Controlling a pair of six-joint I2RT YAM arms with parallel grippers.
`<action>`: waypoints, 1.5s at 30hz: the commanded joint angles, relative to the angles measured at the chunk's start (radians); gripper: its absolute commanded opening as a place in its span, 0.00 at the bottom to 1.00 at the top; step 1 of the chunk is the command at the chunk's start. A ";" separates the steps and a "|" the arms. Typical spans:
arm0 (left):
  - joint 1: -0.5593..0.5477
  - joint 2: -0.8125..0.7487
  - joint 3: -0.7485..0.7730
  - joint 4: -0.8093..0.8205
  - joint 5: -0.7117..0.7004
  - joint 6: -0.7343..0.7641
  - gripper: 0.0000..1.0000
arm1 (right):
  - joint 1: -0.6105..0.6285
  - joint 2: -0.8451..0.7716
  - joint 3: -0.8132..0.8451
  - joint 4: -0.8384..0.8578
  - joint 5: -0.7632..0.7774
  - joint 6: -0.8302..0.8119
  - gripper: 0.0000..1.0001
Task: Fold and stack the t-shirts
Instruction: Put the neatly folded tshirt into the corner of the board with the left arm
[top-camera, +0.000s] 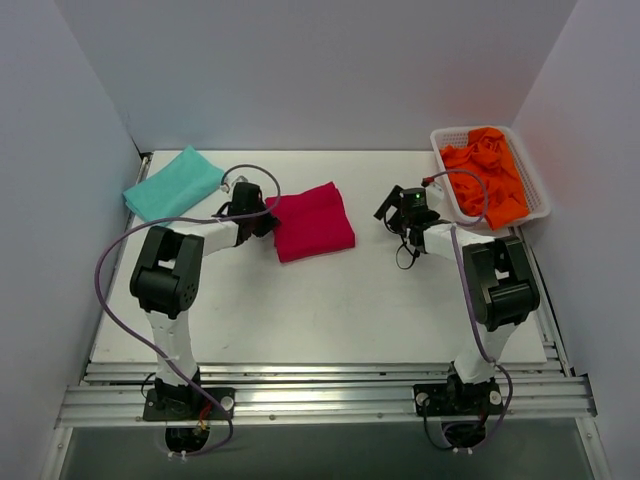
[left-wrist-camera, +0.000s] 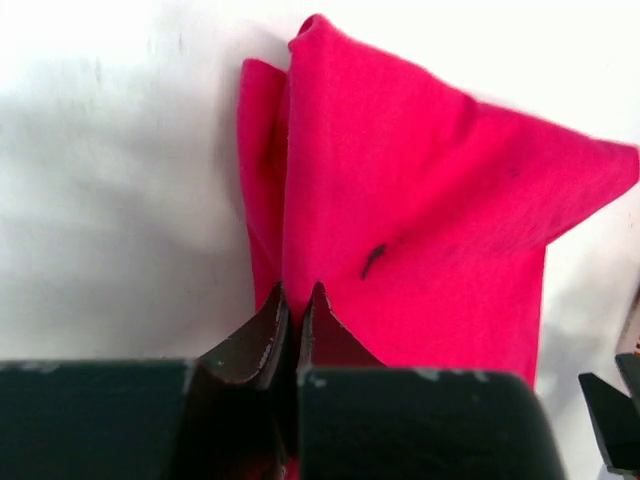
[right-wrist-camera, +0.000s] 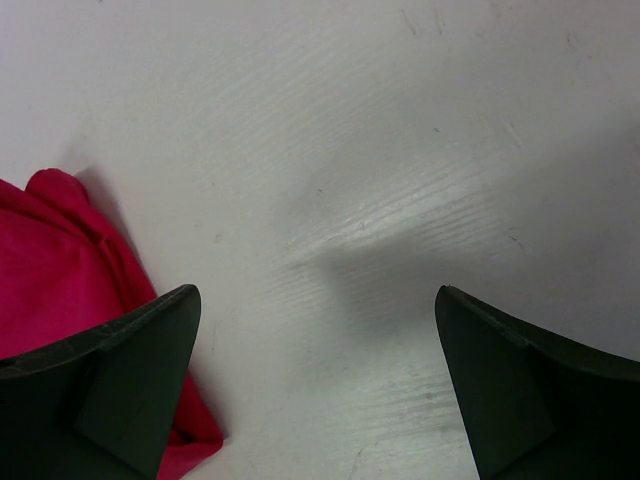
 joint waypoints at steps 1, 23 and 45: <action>0.037 -0.019 0.178 -0.199 -0.057 0.143 0.02 | -0.003 -0.045 -0.009 0.036 -0.029 0.010 1.00; 0.350 0.237 1.002 -0.679 0.067 0.418 0.02 | -0.009 -0.015 -0.020 0.102 -0.101 0.033 1.00; 0.674 0.156 0.908 -0.550 0.069 0.265 0.94 | 0.040 0.123 0.057 0.131 -0.178 0.013 1.00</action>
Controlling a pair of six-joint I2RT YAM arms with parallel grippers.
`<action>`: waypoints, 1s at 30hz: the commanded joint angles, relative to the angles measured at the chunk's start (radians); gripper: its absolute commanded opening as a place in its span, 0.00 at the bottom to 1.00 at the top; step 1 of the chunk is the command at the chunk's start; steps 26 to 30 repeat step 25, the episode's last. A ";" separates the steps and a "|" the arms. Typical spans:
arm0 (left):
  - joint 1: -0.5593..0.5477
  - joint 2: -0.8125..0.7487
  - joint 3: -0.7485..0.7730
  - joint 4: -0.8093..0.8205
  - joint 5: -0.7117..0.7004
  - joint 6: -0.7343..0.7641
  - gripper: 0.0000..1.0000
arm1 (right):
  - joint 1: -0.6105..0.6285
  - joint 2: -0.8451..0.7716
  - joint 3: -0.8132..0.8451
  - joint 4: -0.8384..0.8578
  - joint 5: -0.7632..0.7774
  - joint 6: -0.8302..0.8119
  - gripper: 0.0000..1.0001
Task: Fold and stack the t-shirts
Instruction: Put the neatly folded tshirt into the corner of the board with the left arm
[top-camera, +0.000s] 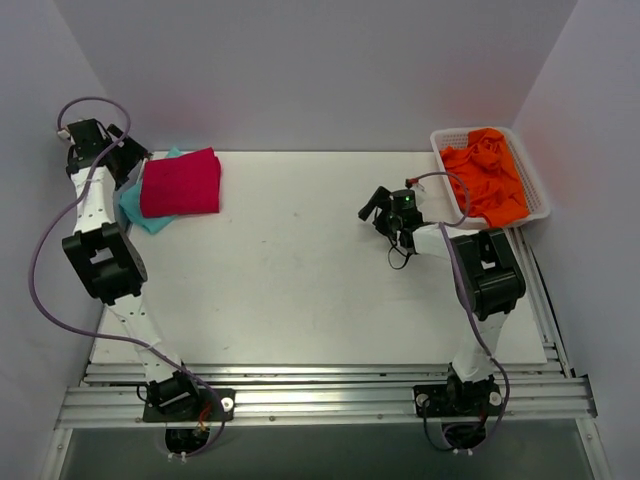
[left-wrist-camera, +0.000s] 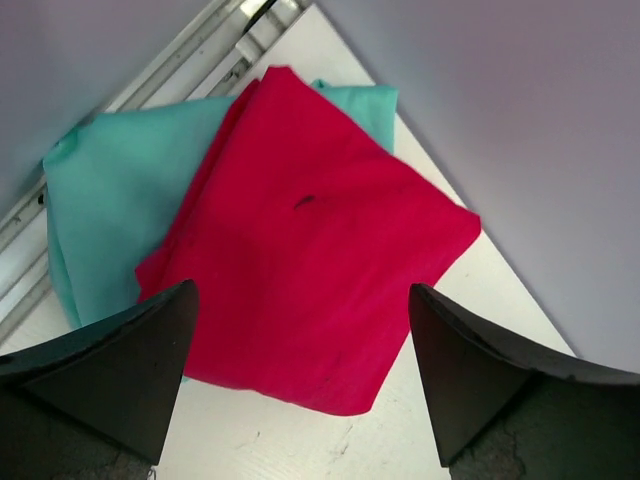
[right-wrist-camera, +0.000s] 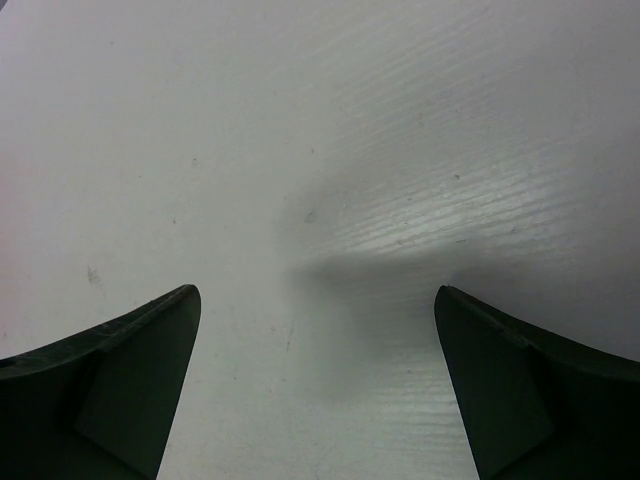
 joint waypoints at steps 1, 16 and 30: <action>-0.013 -0.152 -0.132 0.141 -0.043 -0.062 0.94 | 0.021 0.009 0.025 0.020 -0.023 -0.035 1.00; -0.452 -0.674 -0.648 0.190 -0.377 0.081 0.94 | 0.327 -0.281 0.033 0.000 0.193 -0.293 1.00; -0.648 -0.938 -1.029 0.217 -0.551 0.148 0.94 | 0.449 -0.488 -0.001 -0.003 0.361 -0.389 1.00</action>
